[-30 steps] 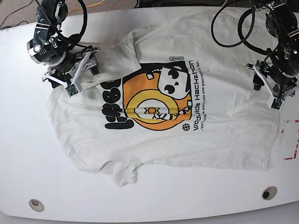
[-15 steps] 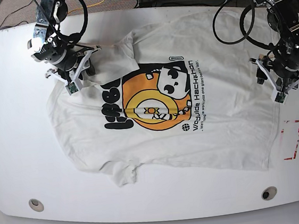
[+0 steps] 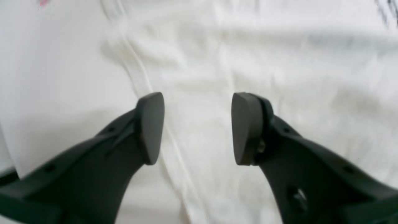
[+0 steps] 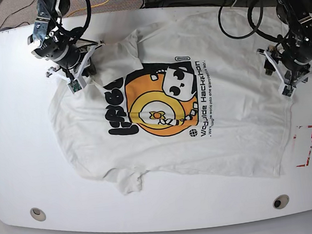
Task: Layout the t-shirt on the table in an organized manner, then fold the t-shirt properly
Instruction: 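Grasp the shirt's collar-side edge with both grippers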
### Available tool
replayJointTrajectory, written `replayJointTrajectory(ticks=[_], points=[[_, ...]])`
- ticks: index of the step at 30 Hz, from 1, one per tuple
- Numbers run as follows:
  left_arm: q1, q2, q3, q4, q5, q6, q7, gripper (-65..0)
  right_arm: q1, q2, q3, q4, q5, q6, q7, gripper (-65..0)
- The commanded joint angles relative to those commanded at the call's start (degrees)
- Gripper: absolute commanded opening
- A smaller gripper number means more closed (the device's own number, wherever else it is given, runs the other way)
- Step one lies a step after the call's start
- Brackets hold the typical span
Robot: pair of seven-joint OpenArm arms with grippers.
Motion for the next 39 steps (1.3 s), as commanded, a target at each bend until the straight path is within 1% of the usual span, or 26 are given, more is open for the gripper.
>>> replayJointTrajectory(ticks=[1, 3, 5, 7, 9, 10, 11, 12, 13, 14, 16, 17, 21, 24, 25, 29, 33, 39], points=[[0.00, 0.97, -2.37, -0.26, -0.79, 0.00, 0.97, -31.9, 0.00, 0.00, 0.00, 0.00, 0.00, 0.00, 0.00, -65.0], [0.00, 1.67, -6.33, -0.44, -2.81, 0.00, 2.02, -31.8, 0.00, 0.00, 0.00, 0.00, 0.00, 0.00, 0.00, -65.0], [0.00, 1.49, -10.64, -0.62, -6.07, 0.00, 4.22, -31.5, 0.00, 0.00, 0.00, 0.00, 0.00, 0.00, 0.00, -65.0], [0.09, 1.41, -14.33, -1.32, -10.11, 0.00, 7.03, -28.3, 0.00, 0.00, -0.09, 0.00, 0.00, 0.00, 0.00, -65.0], [1.23, 0.18, -16.26, -2.02, -13.71, 0.00, 8.70, -25.3, 0.00, 0.00, -0.09, 0.00, 0.00, 0.00, 0.00, -64.8], [1.67, -0.26, -16.70, -2.29, -14.86, 0.00, 8.79, -24.6, 0.00, 0.00, -0.09, 0.00, 0.00, 0.00, 0.00, -64.8], [3.25, -1.23, -17.49, -3.34, -18.37, 0.00, 8.79, -22.9, 0.00, 0.00, -0.09, -0.09, 0.00, 0.00, 0.00, -64.8], [4.13, -1.76, -17.49, -4.40, -20.75, 0.00, 8.79, -21.9, 0.00, 0.00, -0.09, -0.09, 0.00, 0.00, 0.00, -64.8], [4.66, -2.02, -17.49, -5.10, -22.15, 0.00, 8.79, -21.7, 0.00, 0.00, -0.09, -0.09, 0.00, 0.00, 0.00, -64.8], [5.89, -2.90, -17.41, -6.95, -25.23, 0.00, 8.79, -21.1, 0.00, 0.00, -0.09, -0.09, 0.00, 0.00, 0.00, -64.8], [7.12, -4.31, -17.41, -8.97, -28.31, 0.00, 8.70, -20.7, 0.00, 0.00, -0.09, -0.09, 0.00, 0.00, 0.00, -64.8], [8.00, -5.19, -17.41, -10.81, -30.68, 0.00, 8.70, -20.6, 0.00, 0.00, -0.18, -0.09, 0.00, 0.00, 0.00, -64.8], [10.81, -7.03, -17.58, -14.59, -35.34, 0.00, 8.62, -20.4, 0.00, 0.00, -0.18, -0.18, 0.00, 0.00, 0.00, -64.8], [12.22, -8.35, -17.49, -16.70, -37.63, 0.00, 8.53, -20.4, 0.00, 0.09, -0.18, -0.18, 0.00, 0.00, 0.00, -64.7], [12.48, -8.35, -17.49, -17.05, -37.80, 0.00, 8.53, -20.6, 0.00, 0.09, -0.18, -0.18, 0.00, 0.00, 0.00, -64.7], [13.80, -9.41, -17.49, -19.08, -37.71, 0.00, 8.53, -20.7, 0.00, 0.09, -0.18, -0.18, 0.00, 0.00, 0.00, -64.7], [15.30, -9.67, -17.32, -19.43, -37.63, 0.00, 8.53, -20.8, 0.00, 0.09, -0.18, -0.18, 0.00, 0.00, 0.00, -64.7], [17.49, -9.76, -14.42, -19.78, -37.63, 0.00, 8.53, -21.0, 0.00, 0.09, -0.09, -0.18, 0.00, 0.00, 0.00, -64.7]])
